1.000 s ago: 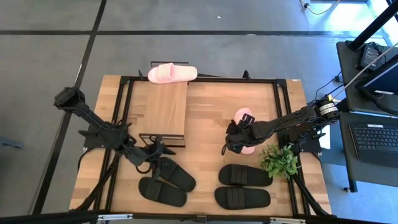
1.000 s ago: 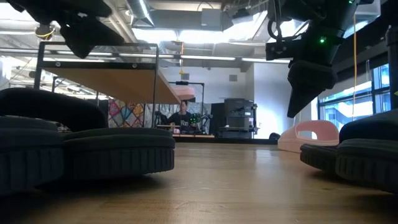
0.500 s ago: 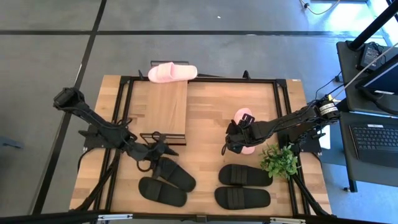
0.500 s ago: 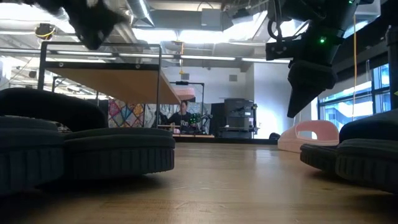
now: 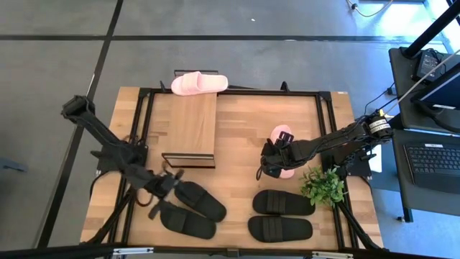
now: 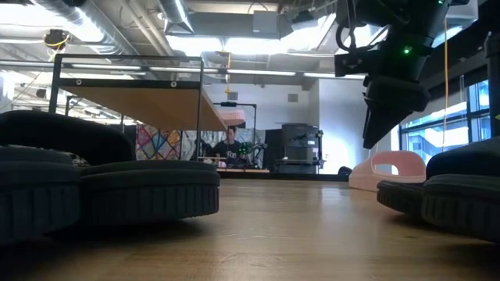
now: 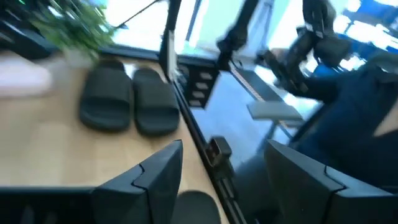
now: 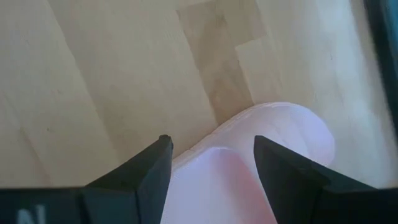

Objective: Pick and place slides into the shelf
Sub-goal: Put the pink slide on the shelf

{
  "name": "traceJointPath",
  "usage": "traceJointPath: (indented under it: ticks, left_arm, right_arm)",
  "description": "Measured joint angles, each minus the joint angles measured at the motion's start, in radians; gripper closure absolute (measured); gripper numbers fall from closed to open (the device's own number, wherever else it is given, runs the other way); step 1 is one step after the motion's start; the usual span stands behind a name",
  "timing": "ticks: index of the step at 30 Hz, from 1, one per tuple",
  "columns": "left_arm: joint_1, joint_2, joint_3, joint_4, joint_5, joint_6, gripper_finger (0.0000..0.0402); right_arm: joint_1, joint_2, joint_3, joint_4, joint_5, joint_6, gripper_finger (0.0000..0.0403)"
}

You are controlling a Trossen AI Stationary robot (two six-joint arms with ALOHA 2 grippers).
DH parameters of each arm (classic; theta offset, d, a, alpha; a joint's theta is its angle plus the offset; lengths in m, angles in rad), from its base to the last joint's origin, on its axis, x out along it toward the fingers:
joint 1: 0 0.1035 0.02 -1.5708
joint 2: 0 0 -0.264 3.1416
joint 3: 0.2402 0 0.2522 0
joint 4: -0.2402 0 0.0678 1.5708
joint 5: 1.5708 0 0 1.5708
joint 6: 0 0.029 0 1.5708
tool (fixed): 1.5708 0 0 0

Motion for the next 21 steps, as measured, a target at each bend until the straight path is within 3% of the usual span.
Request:
traceJointPath:
  ticks: [6, 12, 17, 21]
  left_arm:
    - [-0.111, -0.193, 0.000, -0.264, -0.372, 0.003, 0.0185]
    - [-0.177, -0.315, 0.000, -0.579, -0.633, -0.088, 0.0185]
    - [-0.195, -0.366, 0.000, -0.786, -0.718, -0.239, 0.0185]
    - [-0.216, -0.402, 0.000, -0.817, -0.740, -0.242, 0.0185]
  right_arm:
    - [0.000, 0.000, 0.000, 0.001, -0.065, 0.022, 0.0177]
    - [0.000, -0.002, 0.000, -0.004, -0.066, -0.002, 0.0177]
    - [0.000, -0.008, 0.001, -0.027, -0.066, -0.028, 0.0177]
    - [-0.010, -0.009, 0.001, -0.028, -0.066, -0.033, 0.0177]
